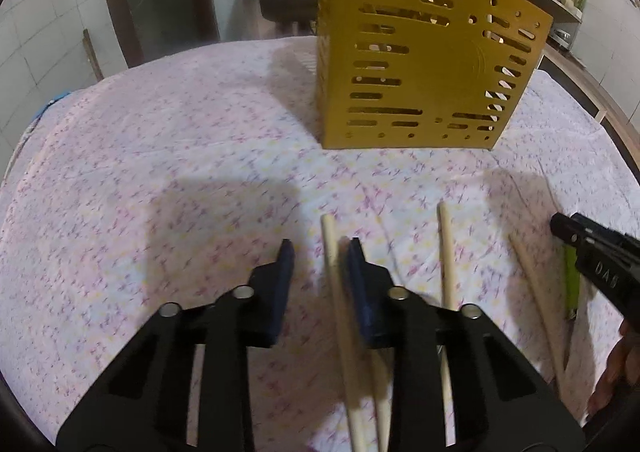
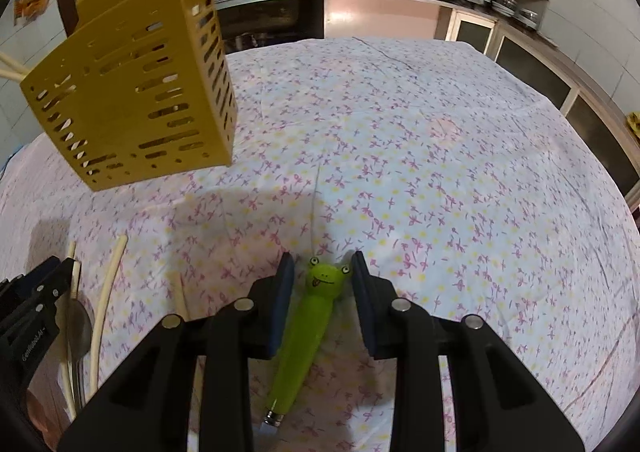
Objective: Organize utensils
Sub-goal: 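Close the right tool on the green frog-handled fork while the left grasps a chopstick, then lift and carry the frog fork and chopstick over the yellow holder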
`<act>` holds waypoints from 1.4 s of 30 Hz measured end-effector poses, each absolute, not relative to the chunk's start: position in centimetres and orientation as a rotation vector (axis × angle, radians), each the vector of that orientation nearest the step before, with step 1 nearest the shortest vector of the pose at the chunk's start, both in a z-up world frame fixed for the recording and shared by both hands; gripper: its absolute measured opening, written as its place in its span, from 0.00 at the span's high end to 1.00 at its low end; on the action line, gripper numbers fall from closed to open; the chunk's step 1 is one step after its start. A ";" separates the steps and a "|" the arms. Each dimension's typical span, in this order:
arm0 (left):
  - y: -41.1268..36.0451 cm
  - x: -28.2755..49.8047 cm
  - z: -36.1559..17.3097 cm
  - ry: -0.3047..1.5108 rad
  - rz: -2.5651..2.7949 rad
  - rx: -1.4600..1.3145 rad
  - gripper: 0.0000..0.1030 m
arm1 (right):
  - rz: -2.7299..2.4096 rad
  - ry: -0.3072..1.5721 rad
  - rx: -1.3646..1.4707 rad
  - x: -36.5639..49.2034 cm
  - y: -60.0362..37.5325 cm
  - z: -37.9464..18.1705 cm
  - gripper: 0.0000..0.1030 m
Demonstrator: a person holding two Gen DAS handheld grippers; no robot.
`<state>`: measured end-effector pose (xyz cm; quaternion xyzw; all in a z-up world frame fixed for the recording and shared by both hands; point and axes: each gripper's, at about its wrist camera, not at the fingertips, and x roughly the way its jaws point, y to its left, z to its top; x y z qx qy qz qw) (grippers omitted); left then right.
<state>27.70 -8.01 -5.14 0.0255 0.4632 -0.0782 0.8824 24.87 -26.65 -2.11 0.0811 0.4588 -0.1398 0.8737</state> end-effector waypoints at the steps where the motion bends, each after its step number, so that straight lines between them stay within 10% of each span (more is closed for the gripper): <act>1: -8.1 28.0 -5.1 0.970 -0.166 0.052 0.81 | -0.292 0.955 0.171 24.9 -26.6 -2.1 0.77; 4: -7.8 28.6 -5.0 0.989 -0.179 0.022 0.95 | -0.290 0.943 0.189 24.8 -26.8 -2.0 0.78; 42: -1.4 14.0 7.5 0.414 -0.089 -0.035 0.96 | -0.137 0.325 0.054 11.9 -21.0 8.5 0.78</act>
